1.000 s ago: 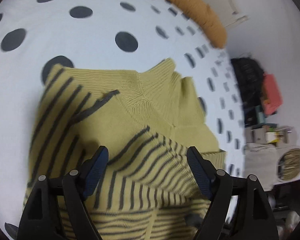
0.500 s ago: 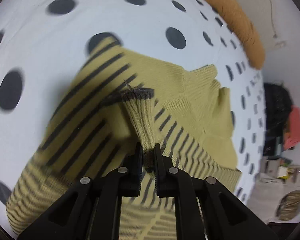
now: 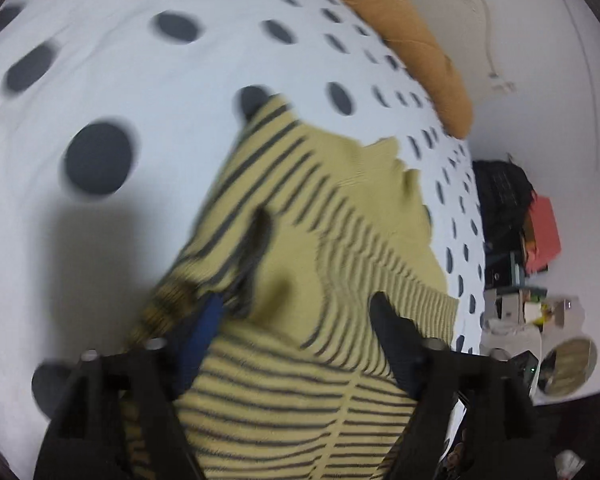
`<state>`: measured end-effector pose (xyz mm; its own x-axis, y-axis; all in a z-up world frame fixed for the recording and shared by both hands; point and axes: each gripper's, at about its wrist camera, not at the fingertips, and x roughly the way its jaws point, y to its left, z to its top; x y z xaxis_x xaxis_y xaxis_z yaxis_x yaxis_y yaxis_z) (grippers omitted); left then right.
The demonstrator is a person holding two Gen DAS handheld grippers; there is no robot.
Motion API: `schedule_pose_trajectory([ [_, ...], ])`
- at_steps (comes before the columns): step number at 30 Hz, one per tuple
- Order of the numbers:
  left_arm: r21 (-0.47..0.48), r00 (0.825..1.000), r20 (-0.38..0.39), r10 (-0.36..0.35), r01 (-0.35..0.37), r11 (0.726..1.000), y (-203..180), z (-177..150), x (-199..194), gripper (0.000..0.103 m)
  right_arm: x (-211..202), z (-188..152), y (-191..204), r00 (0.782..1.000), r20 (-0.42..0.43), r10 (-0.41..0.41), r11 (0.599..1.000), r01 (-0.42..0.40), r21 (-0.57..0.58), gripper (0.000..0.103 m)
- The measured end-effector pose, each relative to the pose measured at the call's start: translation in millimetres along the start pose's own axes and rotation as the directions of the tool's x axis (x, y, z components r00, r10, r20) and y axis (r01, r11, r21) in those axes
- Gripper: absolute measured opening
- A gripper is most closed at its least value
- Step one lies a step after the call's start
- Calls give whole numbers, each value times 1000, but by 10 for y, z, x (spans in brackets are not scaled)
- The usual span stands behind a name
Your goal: Fold large clothes
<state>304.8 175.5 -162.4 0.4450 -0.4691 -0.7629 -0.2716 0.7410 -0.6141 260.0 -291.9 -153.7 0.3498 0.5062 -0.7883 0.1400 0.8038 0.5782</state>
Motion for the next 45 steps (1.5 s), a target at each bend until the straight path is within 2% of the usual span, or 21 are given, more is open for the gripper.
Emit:
schedule_pose_trajectory([
  [3,169,984,-5,177,-173,970,-269,179,309,79,-56,23,-77,1000,13,7,1000,-8,27,10],
  [6,253,965,-101,242,-211,944,-354,181,683,65,-72,12,-128,1000,8,2,999,-3,39,11],
  [7,280,955,-113,275,-235,931,-373,151,727,51,-71,14,-148,1000,6,-2,999,2,41,11],
  [9,352,937,-100,334,-281,893,-447,80,775,7,-72,23,-203,1000,5,-18,998,18,52,11],
  [13,426,949,-10,315,-281,860,-787,8,517,6,-111,56,-299,999,21,-26,996,25,80,11],
  [15,488,978,81,190,-205,848,-1054,-23,171,6,-152,74,-321,999,40,-29,996,25,80,11],
  [17,547,989,133,61,-125,828,-1308,63,-106,7,-172,103,-320,998,60,-30,997,25,80,11],
  [19,534,990,136,35,-103,839,-1321,243,-80,7,-167,148,-319,997,71,-37,996,31,78,11],
  [22,387,983,71,168,-182,904,-774,530,366,8,-86,212,-330,994,85,-64,995,58,77,11],
  [25,314,952,-9,304,-286,905,-140,567,773,9,78,274,-422,994,57,-95,992,90,90,11],
  [27,210,980,-37,194,-183,961,192,579,744,12,156,299,-504,997,39,-72,991,67,112,11],
  [29,133,989,-45,138,-131,982,258,625,660,12,145,314,-546,998,42,-49,990,43,131,11],
  [31,157,984,-4,181,-178,971,180,608,534,13,21,307,-556,996,84,-14,990,2,143,11],
  [34,165,922,179,342,-371,914,63,685,103,9,-171,320,-563,988,150,-28,991,8,132,11],
  [35,155,916,200,347,-380,912,26,696,-6,5,-173,338,-586,988,145,-58,990,39,132,11],
  [38,207,973,135,186,-212,955,-258,614,-116,7,-149,331,-565,992,121,-29,993,15,113,11],
  [41,316,998,4,65,-62,947,-620,397,200,13,-61,211,-393,992,78,97,992,-103,71,11],
  [42,332,996,-30,78,-64,941,-683,312,385,13,-8,172,-350,994,55,94,994,-97,58,11],
  [43,349,986,-34,162,-140,927,-656,228,567,13,69,136,-331,999,34,41,998,-42,40,11],
  [44,376,947,1,320,-297,878,-576,194,750,12,155,121,-372,998,12,-63,998,63,32,5],
  [45,428,890,30,455,-422,799,-479,211,902,10,209,114,-473,991,3,-130,991,130,42,0],
])
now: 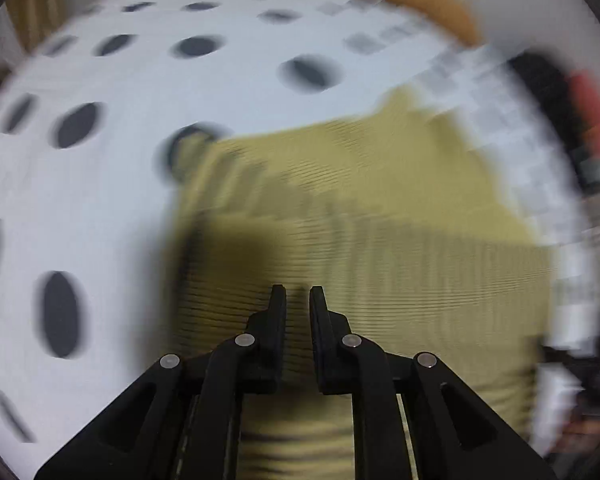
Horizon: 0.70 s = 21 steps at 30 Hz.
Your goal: Fold large clothes
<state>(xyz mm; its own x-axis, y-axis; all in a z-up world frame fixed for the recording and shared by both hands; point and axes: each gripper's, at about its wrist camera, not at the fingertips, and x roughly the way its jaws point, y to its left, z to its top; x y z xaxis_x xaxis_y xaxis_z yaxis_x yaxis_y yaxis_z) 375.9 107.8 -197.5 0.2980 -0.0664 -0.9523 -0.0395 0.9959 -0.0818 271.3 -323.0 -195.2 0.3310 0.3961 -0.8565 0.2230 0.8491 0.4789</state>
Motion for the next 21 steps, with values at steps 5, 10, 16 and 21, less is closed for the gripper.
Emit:
schedule_pose_trajectory([
  [5,-142,994,84,-63,74,987,611,-236,-474,16,-593,-114,-390,987,117,-108,990,97,99,8],
  [10,-103,985,74,-154,162,981,782,-961,-787,56,-933,-641,-391,982,93,-167,986,167,-2,77],
  [16,-55,984,-73,-162,158,986,815,-1787,-415,63,-545,-1189,-514,977,-128,-173,982,161,-100,77],
  [21,-83,992,-85,-96,89,993,738,-1917,-371,33,-468,-1288,-387,972,-143,-186,976,166,-141,10],
])
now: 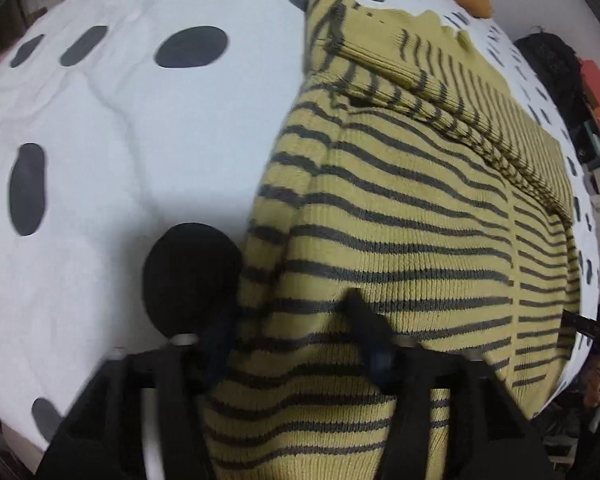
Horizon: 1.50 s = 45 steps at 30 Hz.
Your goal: Fold large clothes
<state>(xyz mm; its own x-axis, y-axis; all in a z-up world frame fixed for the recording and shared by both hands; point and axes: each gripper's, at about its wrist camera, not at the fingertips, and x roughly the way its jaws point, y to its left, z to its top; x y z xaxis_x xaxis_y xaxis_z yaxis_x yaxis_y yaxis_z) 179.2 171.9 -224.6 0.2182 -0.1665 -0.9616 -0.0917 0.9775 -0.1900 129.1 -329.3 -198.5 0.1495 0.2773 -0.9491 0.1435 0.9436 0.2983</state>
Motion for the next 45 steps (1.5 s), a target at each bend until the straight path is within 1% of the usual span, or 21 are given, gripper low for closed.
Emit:
schedule_pose_trajectory([
  [1,-15,1000,-5,2,-2,1000,6,40,-18,26,-92,-1,8,1000,9,-30,1000,30,5,10],
  [3,-61,1000,1,10,-10,998,117,81,-73,26,-258,-25,-34,987,35,-156,988,156,6,9],
  [8,-97,1000,9,-1,2,995,237,35,-7,29,-31,-17,-316,988,-20,-152,986,153,70,10],
  [10,-109,999,20,-33,35,993,264,-35,-95,29,-105,-64,-259,991,29,-127,989,124,84,24],
  [12,-118,995,18,-95,96,988,320,-155,-169,36,-212,-196,-220,995,48,-84,993,80,82,56],
  [13,-118,993,15,-114,115,986,354,-234,-191,41,-229,-265,-217,997,48,-55,996,51,72,63],
  [18,-137,970,9,-242,240,961,445,-723,-241,55,-137,-755,-200,1000,6,21,1000,-21,16,68],
  [19,-144,968,10,-250,248,958,424,-803,-243,53,-130,-857,-191,999,16,40,999,-40,14,67],
  [20,-151,969,9,-249,247,957,419,-865,-243,46,-106,-861,-209,998,19,56,998,-56,16,49],
  [21,-147,977,12,-214,213,966,395,-901,-257,35,-100,-870,-189,997,24,77,997,-77,25,25],
  [22,-150,986,7,-166,165,975,358,-899,-248,8,-104,-809,-160,998,21,59,998,-60,23,17],
  [26,-253,986,82,-146,162,954,546,-979,-544,7,-380,-935,-102,996,87,34,998,-38,45,8],
  [29,-267,997,10,-82,82,960,669,-1079,-379,7,-295,-1002,-325,998,61,-14,997,9,82,8],
  [32,-292,992,44,-118,125,948,679,-1110,-396,8,-91,-969,-395,999,43,12,992,-18,124,9],
  [34,-272,984,73,-165,179,946,625,-1153,-508,13,-171,-984,-347,996,69,62,988,-71,134,14],
  [35,-240,981,74,-179,192,952,562,-1196,-563,29,-183,-995,-320,994,65,86,988,-93,120,31],
  [36,-220,980,79,-181,194,956,533,-1231,-584,40,-183,-1016,-306,993,51,109,988,-114,103,57],
  [37,-194,980,82,-180,193,962,464,-1276,-589,58,-170,-1053,-307,991,42,130,987,-133,91,67],
  [39,-153,980,66,-190,198,968,410,-1387,-560,59,-147,-1152,-344,987,50,154,984,-158,85,69],
  [42,-158,968,44,-248,252,955,333,-1475,-449,59,-20,-1256,-368,976,30,215,971,-217,105,71],
  [45,-153,965,45,-260,263,952,174,-1474,-321,59,50,-1308,-322,967,22,256,962,-257,94,71],
])
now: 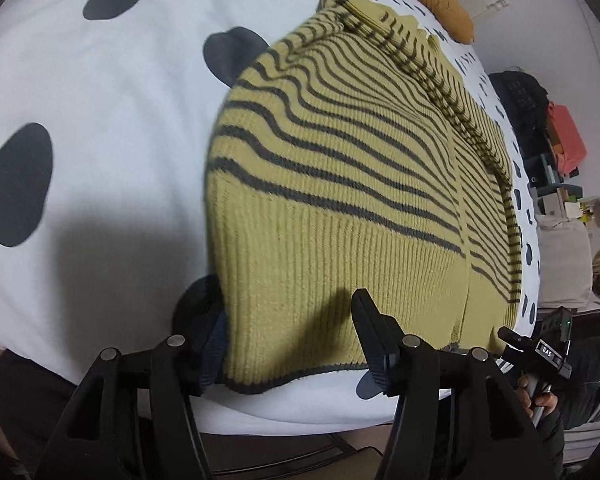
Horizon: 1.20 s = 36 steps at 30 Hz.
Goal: Fold large clothes
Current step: 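Grasp the folded edge with both grippers and fold it over again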
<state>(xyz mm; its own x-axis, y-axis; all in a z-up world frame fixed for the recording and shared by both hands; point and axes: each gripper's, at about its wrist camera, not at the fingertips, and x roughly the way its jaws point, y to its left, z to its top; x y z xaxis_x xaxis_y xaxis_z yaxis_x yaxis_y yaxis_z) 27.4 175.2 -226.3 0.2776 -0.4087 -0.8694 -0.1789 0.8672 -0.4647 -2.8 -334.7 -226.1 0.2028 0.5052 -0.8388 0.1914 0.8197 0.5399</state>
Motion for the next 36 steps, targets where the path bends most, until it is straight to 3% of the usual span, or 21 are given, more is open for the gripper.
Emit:
schedule_pose_trajectory([
  [2,2,1000,-4,-1,1,1000,-39,-13,51,58,55,-14,67,1000,3,-11,1000,12,-19,70],
  [3,10,1000,-8,16,-16,1000,-49,-22,63,53,24,-35,50,1000,2,-15,1000,15,-23,60],
  [4,15,999,-13,32,-32,999,-46,-23,45,24,4,-39,50,1000,6,-19,999,19,-31,47],
  [5,1,999,-29,18,-18,1000,-33,-18,52,15,-4,-37,61,1000,2,-18,999,18,-39,14],
  [6,-21,1000,-25,-1,0,1000,0,-13,28,14,-17,-45,40,1000,-8,6,999,-7,-34,11],
  [9,-75,997,13,-74,75,994,30,16,-145,13,-143,-74,-29,998,15,65,998,-65,-4,11],
  [12,-59,989,54,-137,140,988,-60,133,-352,12,-298,-20,-4,986,49,161,987,-162,18,11],
  [15,-26,983,81,-166,169,985,-222,423,-471,12,-492,192,106,964,103,244,969,-247,14,10],
  [18,29,983,110,-144,142,989,-413,845,-530,11,-651,587,286,945,155,289,957,-290,-17,10],
  [23,33,975,189,-119,115,993,-693,1938,-570,8,-718,1508,718,948,220,231,971,-211,-108,10],
  [27,68,966,243,-93,78,995,-1023,2922,-459,8,-759,2344,899,932,300,201,978,-175,-111,10],
  [30,63,967,248,-54,39,997,-1191,3523,-140,8,-612,2992,943,927,338,164,986,-146,-78,10],
  [32,23,977,215,-1,-4,1000,-1188,3862,239,8,-403,3276,883,940,318,122,993,-114,-42,10],
  [36,-50,986,144,88,-81,995,-990,4143,907,8,141,3613,647,962,272,29,998,-44,49,10],
])
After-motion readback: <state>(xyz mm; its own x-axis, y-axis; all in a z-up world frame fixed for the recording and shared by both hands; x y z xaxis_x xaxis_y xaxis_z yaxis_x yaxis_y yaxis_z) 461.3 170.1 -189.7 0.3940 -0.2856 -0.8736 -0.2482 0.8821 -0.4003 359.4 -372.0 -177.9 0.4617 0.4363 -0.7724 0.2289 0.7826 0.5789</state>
